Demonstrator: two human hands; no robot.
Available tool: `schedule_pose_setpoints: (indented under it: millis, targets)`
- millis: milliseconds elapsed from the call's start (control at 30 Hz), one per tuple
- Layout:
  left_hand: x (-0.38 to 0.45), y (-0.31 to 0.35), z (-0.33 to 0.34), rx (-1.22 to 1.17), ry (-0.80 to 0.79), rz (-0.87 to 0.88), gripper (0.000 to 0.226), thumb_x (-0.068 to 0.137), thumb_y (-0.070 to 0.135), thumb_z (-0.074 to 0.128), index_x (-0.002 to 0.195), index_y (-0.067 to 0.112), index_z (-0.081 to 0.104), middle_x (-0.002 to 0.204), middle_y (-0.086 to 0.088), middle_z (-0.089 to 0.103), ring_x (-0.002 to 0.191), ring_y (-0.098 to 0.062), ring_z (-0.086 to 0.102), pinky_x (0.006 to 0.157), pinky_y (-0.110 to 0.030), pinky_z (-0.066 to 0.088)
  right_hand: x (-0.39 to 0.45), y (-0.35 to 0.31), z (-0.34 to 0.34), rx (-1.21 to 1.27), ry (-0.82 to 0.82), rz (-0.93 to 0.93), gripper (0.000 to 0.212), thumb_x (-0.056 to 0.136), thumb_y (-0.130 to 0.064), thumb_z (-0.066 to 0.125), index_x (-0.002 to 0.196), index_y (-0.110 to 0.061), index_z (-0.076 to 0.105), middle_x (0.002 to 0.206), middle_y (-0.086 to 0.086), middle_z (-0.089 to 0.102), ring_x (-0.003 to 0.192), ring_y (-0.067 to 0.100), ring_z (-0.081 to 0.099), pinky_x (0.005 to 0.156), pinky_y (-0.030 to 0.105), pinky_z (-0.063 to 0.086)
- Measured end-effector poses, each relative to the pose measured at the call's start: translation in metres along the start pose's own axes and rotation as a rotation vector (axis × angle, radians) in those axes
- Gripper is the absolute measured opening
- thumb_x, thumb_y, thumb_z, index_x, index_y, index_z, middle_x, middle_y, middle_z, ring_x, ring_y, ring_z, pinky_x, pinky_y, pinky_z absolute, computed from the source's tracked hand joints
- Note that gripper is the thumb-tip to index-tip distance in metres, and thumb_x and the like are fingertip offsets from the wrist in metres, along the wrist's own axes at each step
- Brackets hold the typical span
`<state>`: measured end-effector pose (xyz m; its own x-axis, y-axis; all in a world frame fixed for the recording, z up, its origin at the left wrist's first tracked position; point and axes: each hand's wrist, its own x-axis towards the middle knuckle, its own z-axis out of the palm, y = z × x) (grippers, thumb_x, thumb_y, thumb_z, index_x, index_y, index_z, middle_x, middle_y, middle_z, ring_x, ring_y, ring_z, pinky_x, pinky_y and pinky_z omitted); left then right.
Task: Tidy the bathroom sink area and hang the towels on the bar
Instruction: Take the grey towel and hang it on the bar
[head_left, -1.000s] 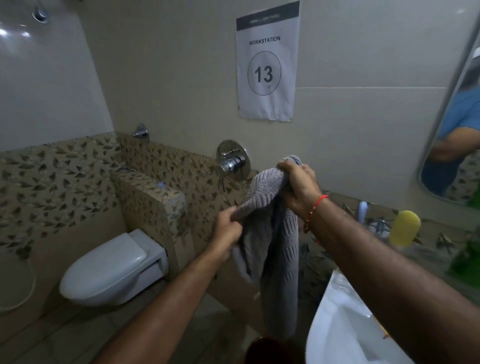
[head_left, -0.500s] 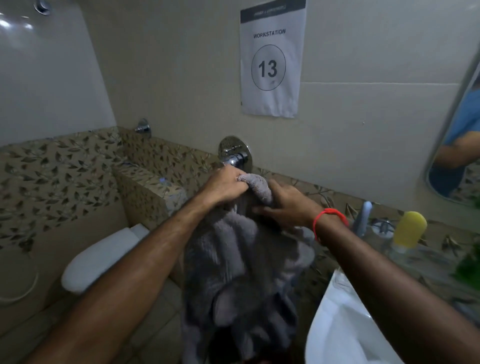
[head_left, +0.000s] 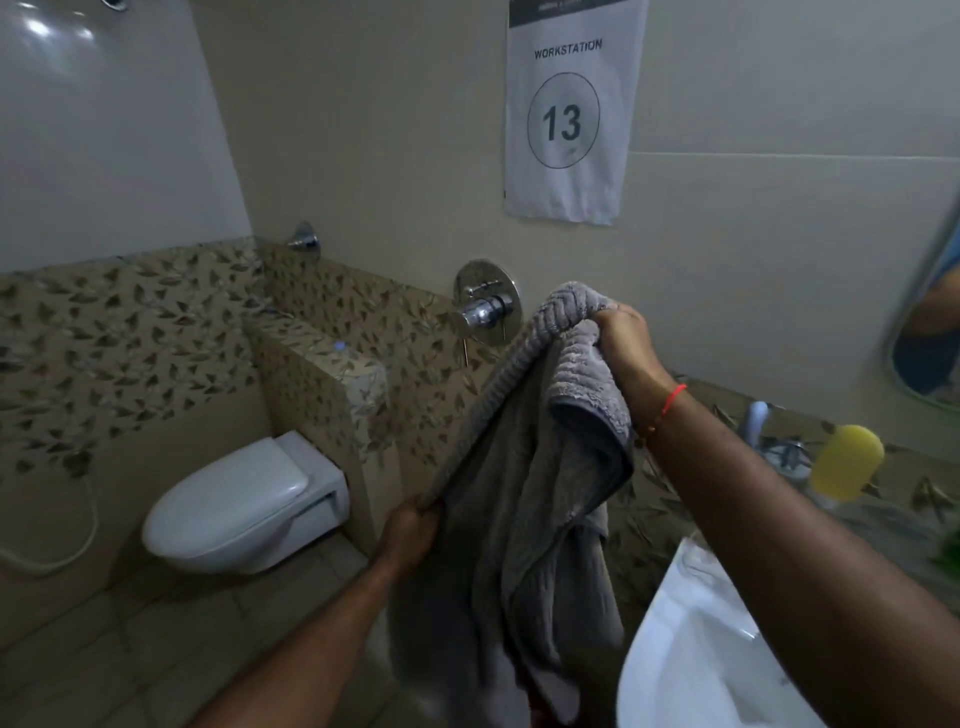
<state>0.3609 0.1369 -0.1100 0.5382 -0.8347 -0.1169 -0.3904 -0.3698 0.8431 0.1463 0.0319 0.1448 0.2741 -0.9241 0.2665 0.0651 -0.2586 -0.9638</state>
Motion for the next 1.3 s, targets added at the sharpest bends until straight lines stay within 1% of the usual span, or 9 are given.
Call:
schedule_pose_setpoints:
  millis: [133,267,367,500,733,833,900,1133,1300]
  targets:
    - [-0.017,-0.011,0.002,-0.17,0.039,0.132,0.024,0.097,0.058,0.042,0.105,0.045,0.06,0.106,0.012,0.07,0.097,-0.01,0.065,0.079,-0.025,0.047,0.006,-0.017,-0.001,0.112,0.044,-0.097,0.037,0.081,0.019,0.034,0.081,-0.003,0.065,0.083,0.007,0.069,0.091,0.017,0.063,0.095,0.037,0.054]
    - [-0.011,-0.024,-0.031,-0.028,-0.107,0.156,0.035,0.08,0.067,0.07,0.097,0.037,0.069,0.091,0.012,0.076,0.088,-0.005,0.072,0.074,-0.026,0.054,0.016,-0.025,-0.04,0.018,0.109,-0.209,0.04,0.079,0.011,0.038,0.07,-0.012,0.069,0.067,-0.003,0.07,0.067,0.011,0.065,0.067,0.027,0.056]
    - [0.01,-0.031,-0.068,0.139,-0.09,0.132,0.017,0.088,0.036,0.075,0.082,0.02,0.075,0.081,0.007,0.076,0.085,-0.015,0.071,0.069,-0.027,0.051,0.034,-0.016,-0.08,-0.561,0.195,-0.182,0.026,0.083,-0.005,0.042,0.087,-0.005,0.068,0.091,0.022,0.071,0.087,0.029,0.065,0.077,0.042,0.052]
    - [0.036,0.01,-0.114,0.187,0.228,0.151,0.014,0.093,0.01,0.067,0.083,-0.001,0.065,0.086,-0.021,0.069,0.092,-0.037,0.068,0.069,-0.034,0.041,0.041,-0.01,-0.112,-1.135,0.124,-0.156,0.037,0.082,-0.004,0.043,0.111,-0.007,0.066,0.119,0.03,0.064,0.119,0.048,0.055,0.097,0.05,0.049]
    - [0.022,0.076,-0.16,0.034,0.827,0.556,0.023,0.082,0.027,0.069,0.097,0.011,0.063,0.085,0.005,0.063,0.079,-0.009,0.059,0.066,-0.022,0.042,0.022,0.037,-0.098,-0.907,0.404,-0.797,0.044,0.083,-0.006,0.047,0.124,-0.014,0.059,0.12,0.023,0.055,0.113,0.034,0.05,0.097,0.038,0.041]
    - [0.014,0.007,-0.123,0.853,0.148,0.186,0.026,0.091,0.023,0.064,0.074,0.008,0.052,0.097,-0.01,0.071,0.093,-0.032,0.068,0.073,-0.037,0.046,0.003,0.107,-0.09,-1.466,-0.386,-0.131,0.034,0.095,-0.019,0.054,0.126,-0.008,0.063,0.131,0.022,0.062,0.122,0.034,0.058,0.102,0.035,0.041]
    - [0.012,-0.021,-0.115,0.92,0.051,0.06,0.025,0.097,0.038,0.056,0.1,0.014,0.062,0.115,-0.01,0.071,0.105,-0.033,0.067,0.082,-0.04,0.051,0.0,0.135,-0.082,-1.459,-0.47,0.235,0.032,0.095,-0.019,0.05,0.12,-0.004,0.063,0.131,0.024,0.061,0.124,0.036,0.058,0.103,0.039,0.045]
    - [0.02,-0.003,-0.125,0.727,0.011,0.05,0.038,0.1,0.049,0.047,0.13,0.031,0.063,0.131,-0.01,0.067,0.116,-0.033,0.063,0.094,-0.04,0.053,0.021,0.127,-0.048,-1.109,-0.226,0.142,0.029,0.092,-0.003,0.045,0.113,0.001,0.064,0.127,0.03,0.062,0.12,0.045,0.057,0.099,0.041,0.044]
    - [0.023,0.021,-0.163,0.587,-0.433,0.18,0.028,0.082,0.062,0.073,0.089,0.036,0.077,0.096,0.015,0.078,0.092,-0.008,0.072,0.078,-0.024,0.053,0.029,0.104,-0.051,-1.137,-0.476,0.02,0.029,0.091,-0.005,0.057,0.119,-0.01,0.064,0.118,0.017,0.067,0.113,0.029,0.063,0.09,0.033,0.046]
